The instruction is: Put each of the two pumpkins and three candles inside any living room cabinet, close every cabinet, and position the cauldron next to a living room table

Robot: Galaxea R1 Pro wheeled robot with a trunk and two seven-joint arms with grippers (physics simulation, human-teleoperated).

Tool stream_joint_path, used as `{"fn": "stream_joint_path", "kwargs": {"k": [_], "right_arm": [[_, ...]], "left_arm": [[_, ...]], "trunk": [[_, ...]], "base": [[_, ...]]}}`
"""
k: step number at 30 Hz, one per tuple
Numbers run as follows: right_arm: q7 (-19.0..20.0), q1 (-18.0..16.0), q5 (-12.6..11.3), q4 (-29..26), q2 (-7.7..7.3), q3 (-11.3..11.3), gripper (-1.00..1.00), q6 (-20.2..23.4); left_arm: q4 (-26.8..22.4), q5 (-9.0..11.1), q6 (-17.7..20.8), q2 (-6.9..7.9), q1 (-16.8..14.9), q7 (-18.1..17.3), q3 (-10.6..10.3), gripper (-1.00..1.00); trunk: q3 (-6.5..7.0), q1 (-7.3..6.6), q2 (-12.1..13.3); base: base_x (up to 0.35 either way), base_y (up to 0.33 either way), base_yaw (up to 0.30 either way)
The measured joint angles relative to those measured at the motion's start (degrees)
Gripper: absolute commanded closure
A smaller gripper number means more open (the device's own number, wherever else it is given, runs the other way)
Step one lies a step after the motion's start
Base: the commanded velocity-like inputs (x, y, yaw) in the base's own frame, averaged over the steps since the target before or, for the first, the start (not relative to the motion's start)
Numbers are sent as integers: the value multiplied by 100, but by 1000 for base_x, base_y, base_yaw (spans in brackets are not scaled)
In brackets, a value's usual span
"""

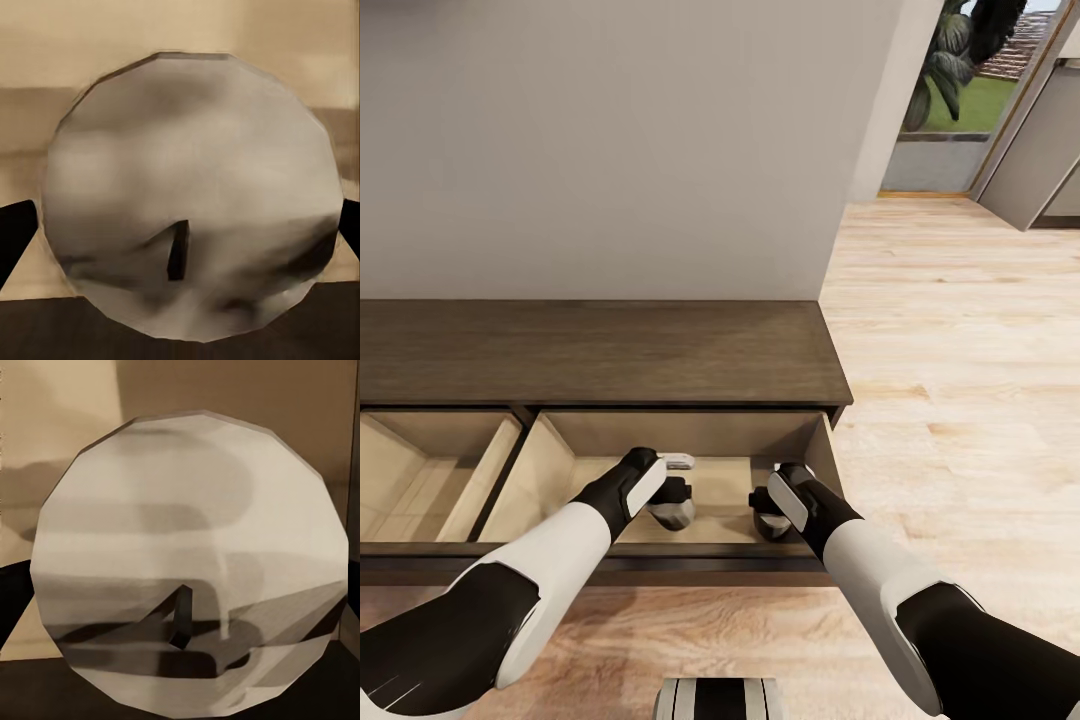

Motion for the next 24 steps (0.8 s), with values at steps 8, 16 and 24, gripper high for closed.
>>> {"fn": "stream_joint_path", "kwargs": {"k": [8,16,24], "right_arm": [[0,0,1,-2,0,0,-100,0],[-1,0,3,3,-5,0,-100,1],[0,0,1,6,-8,-6,-100,-1]], "left_arm": [[0,-3,0,5,3,-15,0,-100],[0,-2,0,8,3,-26,0,-100],[0,-2,-8,8,22,-33,0,-100]], "trunk": [[0,0,0],[0,0,0],[0,0,0]], "base": [[0,0,0],[0,0,0],[0,0,0]]}}
